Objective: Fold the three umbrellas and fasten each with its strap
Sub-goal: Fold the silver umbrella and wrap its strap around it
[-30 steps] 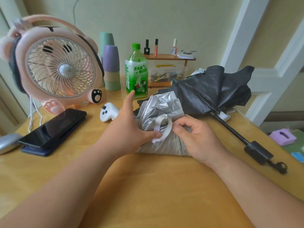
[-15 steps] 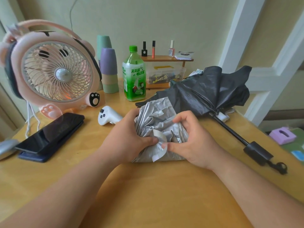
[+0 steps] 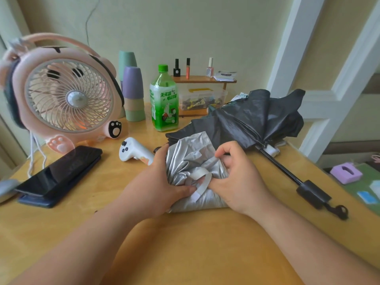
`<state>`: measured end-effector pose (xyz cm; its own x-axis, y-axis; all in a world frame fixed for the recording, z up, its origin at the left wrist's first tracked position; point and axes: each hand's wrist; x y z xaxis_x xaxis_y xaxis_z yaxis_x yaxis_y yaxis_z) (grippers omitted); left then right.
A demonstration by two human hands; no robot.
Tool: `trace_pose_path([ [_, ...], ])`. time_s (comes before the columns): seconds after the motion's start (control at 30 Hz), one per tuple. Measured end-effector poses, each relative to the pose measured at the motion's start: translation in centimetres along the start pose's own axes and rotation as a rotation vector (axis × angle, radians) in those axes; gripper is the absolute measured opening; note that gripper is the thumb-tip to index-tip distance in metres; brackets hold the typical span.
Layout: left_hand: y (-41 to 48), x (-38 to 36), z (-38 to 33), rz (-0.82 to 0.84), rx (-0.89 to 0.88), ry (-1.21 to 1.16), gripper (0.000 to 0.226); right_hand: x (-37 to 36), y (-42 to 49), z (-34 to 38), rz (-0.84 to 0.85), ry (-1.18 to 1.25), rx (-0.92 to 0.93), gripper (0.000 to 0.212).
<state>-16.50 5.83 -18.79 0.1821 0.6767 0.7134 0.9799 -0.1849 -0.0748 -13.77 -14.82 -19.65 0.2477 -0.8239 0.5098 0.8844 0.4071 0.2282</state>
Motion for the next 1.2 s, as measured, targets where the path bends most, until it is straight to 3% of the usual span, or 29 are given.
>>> trace_pose_path([
  [0.17, -0.6, -0.1, 0.0, 0.038, -0.071, 0.025, 0.096, 0.6, -0.7, 0.6, 0.123, -0.087, 0.059, 0.067],
  [0.33, -1.2, -0.2, -0.4, 0.025, -0.16, 0.094, 0.094, 1.8, -0.2, 1.6, 0.247, -0.146, -0.102, 0.134],
  [0.47, -1.2, -0.2, -0.1, 0.004, -0.18, 0.064, 0.097, 2.1, 0.5, 2.1, 0.291, -0.179, -0.231, 0.148],
  [0.73, -1.1, -0.4, 0.2, 0.051, -0.134, 0.012, 0.122, 1.3, -2.8, 1.9, 0.128, -0.159, -0.095, 0.125],
  [0.8, -0.9, -0.4, 0.4, 0.057, -0.149, 0.03, 0.125, 2.0, -3.7, 2.0, 0.092, -0.241, -0.023, 0.101],
  [0.9, -0.8, -0.3, 0.8, 0.046, -0.166, 0.035, 0.126, 3.8, -3.9, 2.5, -0.057, -0.46, 0.234, 0.039],
  [0.93, -0.8, -0.3, 0.9, 0.043, -0.162, 0.029, 0.126, 4.2, -3.6, 2.5, -0.045, -0.456, 0.23, 0.029],
  [1.07, -0.9, -0.2, 0.8, 0.04, -0.183, 0.027, 0.125, 4.4, -2.4, 2.1, 0.167, -0.169, -0.081, 0.016],
  [1.2, -1.0, -0.2, 0.7, 0.043, -0.219, 0.03, 0.123, 5.1, -2.2, 2.0, 0.264, 0.005, -0.135, 0.01],
])
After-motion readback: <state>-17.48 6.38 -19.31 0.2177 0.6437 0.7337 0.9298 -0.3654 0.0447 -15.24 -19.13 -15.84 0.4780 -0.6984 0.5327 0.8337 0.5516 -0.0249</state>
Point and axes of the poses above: each hand's wrist, its own y-axis towards the middle knuckle, its own x-axis out of the back of the hand, z = x × y, and after that the axes turned 13 degrees about z, right-handed
